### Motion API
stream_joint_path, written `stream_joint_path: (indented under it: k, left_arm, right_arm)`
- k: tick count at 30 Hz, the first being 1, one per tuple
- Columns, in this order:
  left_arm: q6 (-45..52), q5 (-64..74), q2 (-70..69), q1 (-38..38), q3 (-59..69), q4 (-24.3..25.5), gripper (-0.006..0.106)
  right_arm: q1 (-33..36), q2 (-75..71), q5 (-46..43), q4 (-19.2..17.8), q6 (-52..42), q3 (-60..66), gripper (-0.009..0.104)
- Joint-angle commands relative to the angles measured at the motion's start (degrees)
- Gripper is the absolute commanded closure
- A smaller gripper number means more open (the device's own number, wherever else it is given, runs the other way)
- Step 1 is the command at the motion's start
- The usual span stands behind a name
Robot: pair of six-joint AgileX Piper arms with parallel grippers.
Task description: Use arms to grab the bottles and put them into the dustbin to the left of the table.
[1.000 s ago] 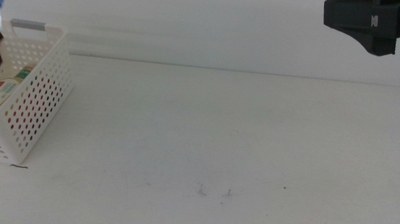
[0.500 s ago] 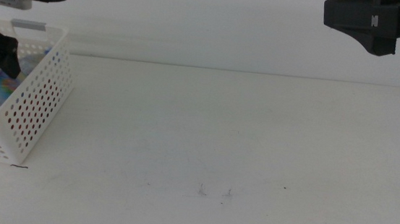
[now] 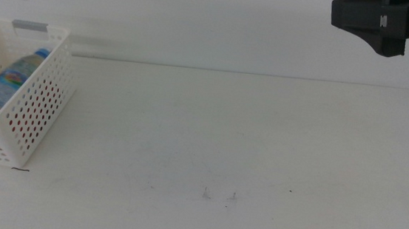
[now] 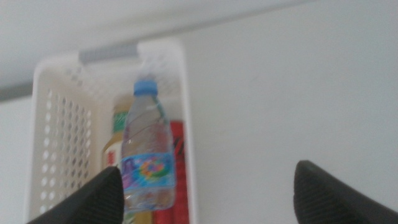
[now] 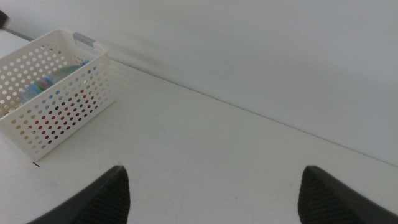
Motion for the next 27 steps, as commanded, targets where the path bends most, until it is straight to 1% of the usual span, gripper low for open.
stream_joint_path:
  k: [1,4,6,8,11,13,16,18,19,21,23,27]
  left_arm:
    - [-2.92,0.29,-3.88,-2.43,-0.34,-0.4,0.008]
    - [-3.32,0.29,-8.82,-6.44,1.36,-0.26,0.008]
    - [-3.97,-0.94,-13.43,-10.39,5.15,0.88,0.008]
    - [-8.46,-7.13,-19.0,-14.3,11.13,2.23,0.008]
    - [-12.15,-16.66,-28.28,-18.77,22.14,4.84,0.008]
    - [-14.4,-22.58,-34.36,-20.5,29.48,5.24,0.008]
    - [-16.89,-28.43,-42.3,-21.06,38.4,6.8,0.008]
    - [-19.31,-29.41,-45.09,-21.06,41.99,9.13,0.008]
    - [-19.83,-29.42,-46.18,-21.06,43.04,9.13,0.008]
    - [-19.82,-28.86,-47.32,-21.06,43.7,9.13,0.008]
    - [-19.82,-28.72,-47.94,-21.06,43.7,7.8,0.008]
    - [-19.72,-29.3,-48.21,-21.06,43.59,9.13,0.008]
  right_arm:
    - [0.16,-0.2,-0.41,-0.36,-0.38,-0.24,0.007]
    - [0.16,-0.2,-0.41,-0.36,-0.38,-0.24,0.007]
    - [0.16,-0.2,-0.41,-0.36,-0.38,-0.24,0.007]
    - [0.16,-0.2,-0.41,-0.36,-0.38,-0.24,0.007]
    - [0.16,-0.2,-0.41,-0.36,-0.38,-0.24,0.007]
    - [0.16,-0.2,-0.41,-0.36,-0.38,-0.24,0.007]
    - [0.16,-0.2,-0.41,-0.36,-0.38,-0.24,0.007]
    - [0.16,-0.2,-0.41,-0.36,-0.38,-0.24,0.007]
    - [0.16,-0.2,-0.41,-0.36,-0.38,-0.24,0.007]
    - [0.16,-0.2,-0.41,-0.36,-0.38,-0.24,0.007]
    - [0.16,-0.2,-0.41,-0.36,-0.38,-0.24,0.007]
    - [0.16,-0.2,-0.41,-0.36,-0.38,-0.24,0.007]
